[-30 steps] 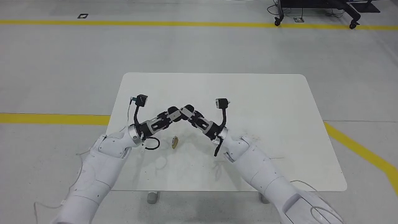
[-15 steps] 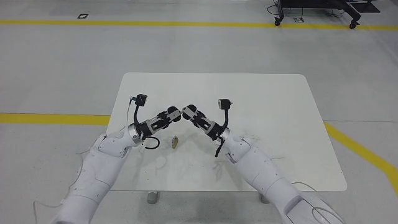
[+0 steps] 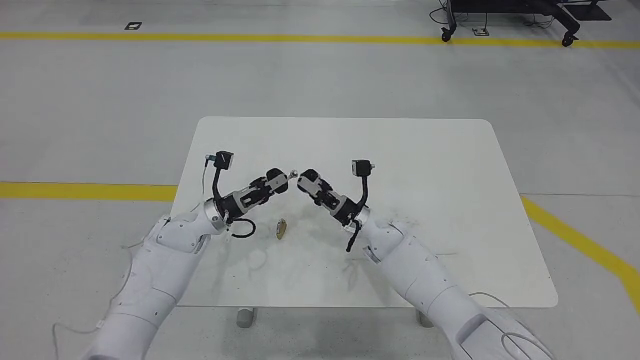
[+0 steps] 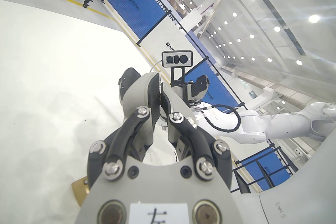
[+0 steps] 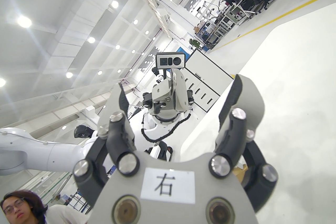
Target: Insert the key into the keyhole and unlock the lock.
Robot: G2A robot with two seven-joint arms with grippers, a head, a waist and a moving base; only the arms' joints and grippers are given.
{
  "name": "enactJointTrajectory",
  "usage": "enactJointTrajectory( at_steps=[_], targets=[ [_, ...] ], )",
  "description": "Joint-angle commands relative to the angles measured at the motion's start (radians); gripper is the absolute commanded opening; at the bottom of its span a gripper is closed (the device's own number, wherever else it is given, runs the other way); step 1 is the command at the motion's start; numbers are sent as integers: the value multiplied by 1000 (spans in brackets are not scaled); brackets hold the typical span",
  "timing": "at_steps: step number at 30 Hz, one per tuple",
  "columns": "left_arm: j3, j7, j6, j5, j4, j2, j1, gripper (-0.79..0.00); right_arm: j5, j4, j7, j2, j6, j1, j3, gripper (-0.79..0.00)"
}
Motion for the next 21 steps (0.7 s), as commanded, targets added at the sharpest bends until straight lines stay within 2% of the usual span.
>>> enactJointTrajectory(
  at_steps=[1, 3, 6, 8, 12, 17, 21],
  targets=[
    [0, 0, 0, 0, 0, 0, 0, -785, 0, 0, 0, 0, 0, 0, 0, 0],
    [1, 4, 7, 14, -9, 0, 1, -785, 0, 0, 0, 0, 0, 0, 0, 0],
    [-9, 55, 40, 123, -51, 4, 15, -785, -5, 0, 4, 0, 7, -2, -1, 0],
    [-11, 76, 59, 154, -75, 6, 28, -785, -33, 2, 38, 10, 53, 1, 8, 0],
    [-23, 75, 92, 210, -103, 14, 41, -785, -109, 34, 189, 58, 118, 38, 64, 0],
    [6, -53, 160, 206, -116, 18, 27, -785, -133, -61, 342, 119, 136, 0, 148, 0],
    [48, -179, 139, 194, -124, 19, 5, -785, -90, -188, 520, 154, 200, -53, 185, 0]
  ],
)
